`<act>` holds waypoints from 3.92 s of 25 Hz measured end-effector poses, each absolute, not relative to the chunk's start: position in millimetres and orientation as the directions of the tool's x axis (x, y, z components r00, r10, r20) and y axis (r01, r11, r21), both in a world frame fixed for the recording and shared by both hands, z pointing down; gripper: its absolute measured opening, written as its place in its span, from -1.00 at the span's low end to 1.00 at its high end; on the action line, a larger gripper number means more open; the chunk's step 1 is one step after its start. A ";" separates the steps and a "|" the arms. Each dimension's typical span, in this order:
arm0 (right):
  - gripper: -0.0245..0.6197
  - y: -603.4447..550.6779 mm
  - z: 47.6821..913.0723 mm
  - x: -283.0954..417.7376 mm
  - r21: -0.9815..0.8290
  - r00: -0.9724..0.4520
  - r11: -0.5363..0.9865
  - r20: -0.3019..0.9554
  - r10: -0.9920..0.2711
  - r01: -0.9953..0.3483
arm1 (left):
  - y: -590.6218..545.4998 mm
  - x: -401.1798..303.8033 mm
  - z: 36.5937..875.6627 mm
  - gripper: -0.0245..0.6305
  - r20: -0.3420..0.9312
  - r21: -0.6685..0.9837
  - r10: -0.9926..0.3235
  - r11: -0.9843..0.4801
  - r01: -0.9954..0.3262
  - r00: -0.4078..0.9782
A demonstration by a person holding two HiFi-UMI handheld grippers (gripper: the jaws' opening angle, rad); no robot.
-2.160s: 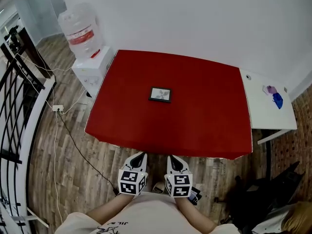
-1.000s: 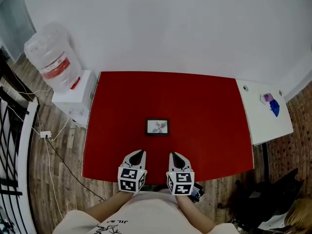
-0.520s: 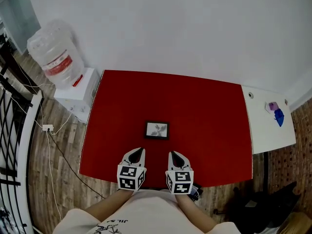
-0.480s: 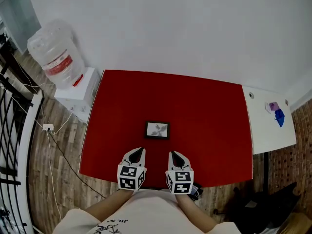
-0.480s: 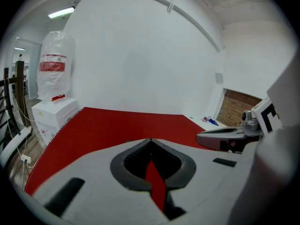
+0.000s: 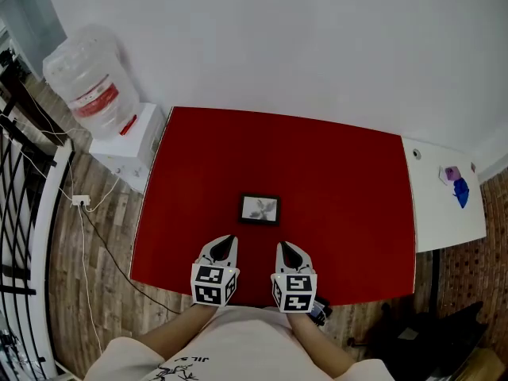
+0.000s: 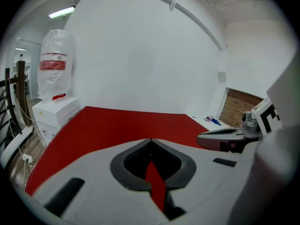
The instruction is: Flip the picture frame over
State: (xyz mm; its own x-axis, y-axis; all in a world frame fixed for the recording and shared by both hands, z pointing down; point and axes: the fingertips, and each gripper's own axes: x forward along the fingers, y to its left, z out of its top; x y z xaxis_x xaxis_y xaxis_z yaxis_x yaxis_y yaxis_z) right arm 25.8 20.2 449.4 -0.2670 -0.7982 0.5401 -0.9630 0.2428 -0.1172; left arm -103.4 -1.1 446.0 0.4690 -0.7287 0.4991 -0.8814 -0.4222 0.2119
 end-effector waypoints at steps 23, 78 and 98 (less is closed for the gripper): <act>-0.90 -32.5 542.0 57.5 -0.095 -0.162 0.132 0.644 -0.748 -0.987 | -85.3 -37.4 556.3 -0.75 0.635 0.257 -0.570 -0.481 -0.838 0.521; -0.90 -27.9 601.8 126.2 -0.193 -0.200 0.092 0.675 -0.710 -0.977 | -117.0 56.8 582.0 -0.71 0.716 0.384 -0.518 -0.268 -0.884 0.468; -0.90 -48.8 568.9 84.2 -0.265 -0.444 0.357 0.488 -0.752 -0.896 | -114.7 60.9 529.7 -0.71 0.309 0.909 -0.411 -0.137 -0.393 0.858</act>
State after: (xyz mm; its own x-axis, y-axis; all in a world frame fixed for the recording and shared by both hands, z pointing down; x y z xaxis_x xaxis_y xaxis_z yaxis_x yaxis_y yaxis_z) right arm 84.2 -48.8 568.9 -0.4440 -0.7516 0.4879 -0.8957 0.3572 -0.2649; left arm 60.9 -114.7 529.7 0.8579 -0.4105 0.3091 -0.3931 -0.1369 0.9093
